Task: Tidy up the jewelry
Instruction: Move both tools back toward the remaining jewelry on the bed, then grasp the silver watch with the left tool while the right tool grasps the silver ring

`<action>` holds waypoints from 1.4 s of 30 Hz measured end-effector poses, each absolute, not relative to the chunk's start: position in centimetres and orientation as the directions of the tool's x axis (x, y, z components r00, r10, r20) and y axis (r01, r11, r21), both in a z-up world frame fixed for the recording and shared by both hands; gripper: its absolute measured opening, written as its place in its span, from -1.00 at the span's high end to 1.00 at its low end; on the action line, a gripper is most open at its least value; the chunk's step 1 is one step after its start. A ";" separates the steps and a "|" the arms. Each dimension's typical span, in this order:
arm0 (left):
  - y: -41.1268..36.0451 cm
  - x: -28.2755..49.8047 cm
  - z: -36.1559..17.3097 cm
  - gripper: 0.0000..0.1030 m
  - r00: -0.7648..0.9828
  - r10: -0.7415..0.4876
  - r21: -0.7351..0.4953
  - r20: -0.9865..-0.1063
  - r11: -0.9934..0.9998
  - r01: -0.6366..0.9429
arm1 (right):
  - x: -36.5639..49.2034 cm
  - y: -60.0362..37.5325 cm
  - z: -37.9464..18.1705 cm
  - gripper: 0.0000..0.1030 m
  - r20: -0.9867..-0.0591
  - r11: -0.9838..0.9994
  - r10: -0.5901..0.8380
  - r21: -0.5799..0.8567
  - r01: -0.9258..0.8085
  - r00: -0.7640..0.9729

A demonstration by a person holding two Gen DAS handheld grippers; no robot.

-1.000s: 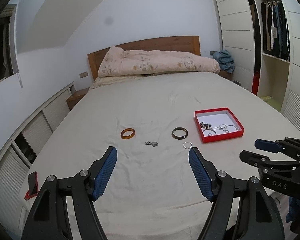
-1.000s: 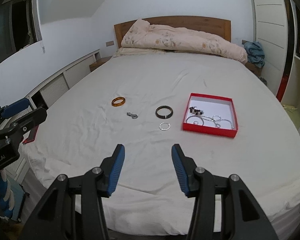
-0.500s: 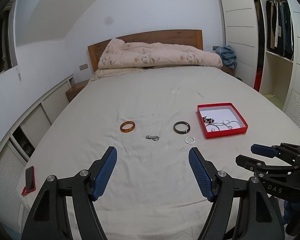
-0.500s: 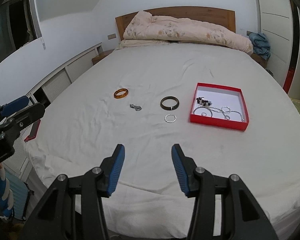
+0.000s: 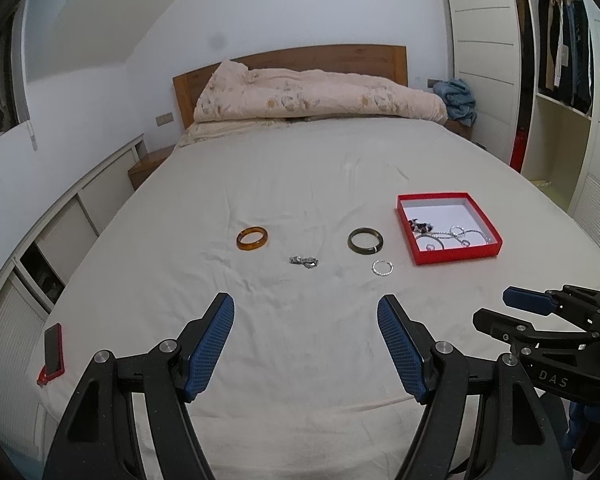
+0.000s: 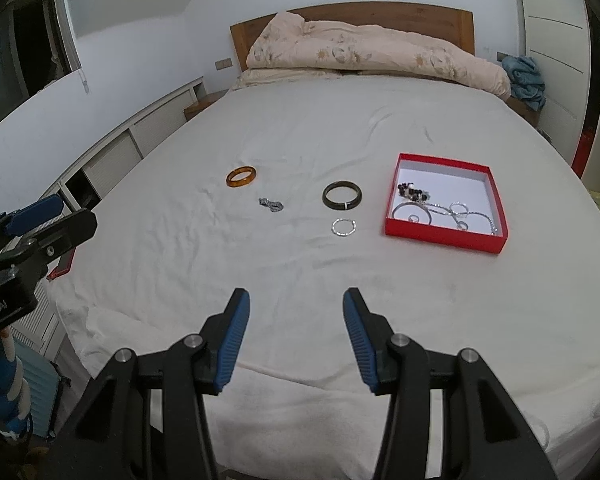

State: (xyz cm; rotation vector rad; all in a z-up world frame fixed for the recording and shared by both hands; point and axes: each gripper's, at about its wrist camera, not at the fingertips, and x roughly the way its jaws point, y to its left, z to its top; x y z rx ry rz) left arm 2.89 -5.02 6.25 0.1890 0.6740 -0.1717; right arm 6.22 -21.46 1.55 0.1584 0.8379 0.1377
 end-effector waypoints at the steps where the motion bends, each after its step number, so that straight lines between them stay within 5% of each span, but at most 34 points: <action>1: -5.0 3.1 6.0 -0.42 0.765 -0.096 0.117 -0.637 0.969 0.219 | 6.4 -21.5 1.3 0.09 -0.731 0.979 0.185 0.195 -0.058 0.657; 19: -1.2 15.1 -5.7 -0.42 0.602 -0.079 0.025 -0.794 0.986 0.163 | 17.2 -20.6 -6.9 0.09 -0.806 0.969 0.247 0.215 -0.123 0.539; 27: -3.2 25.6 -10.3 -0.42 0.539 -0.182 -0.104 -0.822 0.980 0.171 | 23.9 -21.6 -12.2 0.09 -0.821 0.973 0.226 0.215 -0.082 0.525; 35: -6.6 31.6 -14.2 -0.42 0.500 -0.172 -0.103 -0.849 0.981 0.162 | 27.4 -22.5 -15.4 0.09 -0.829 0.980 0.185 0.197 -0.034 0.529; 42: -7.9 33.1 -16.0 -0.12 0.511 -0.125 -0.053 -0.850 0.987 0.154 | 28.6 -22.7 -16.4 0.09 -0.816 0.980 0.169 0.196 -0.010 0.553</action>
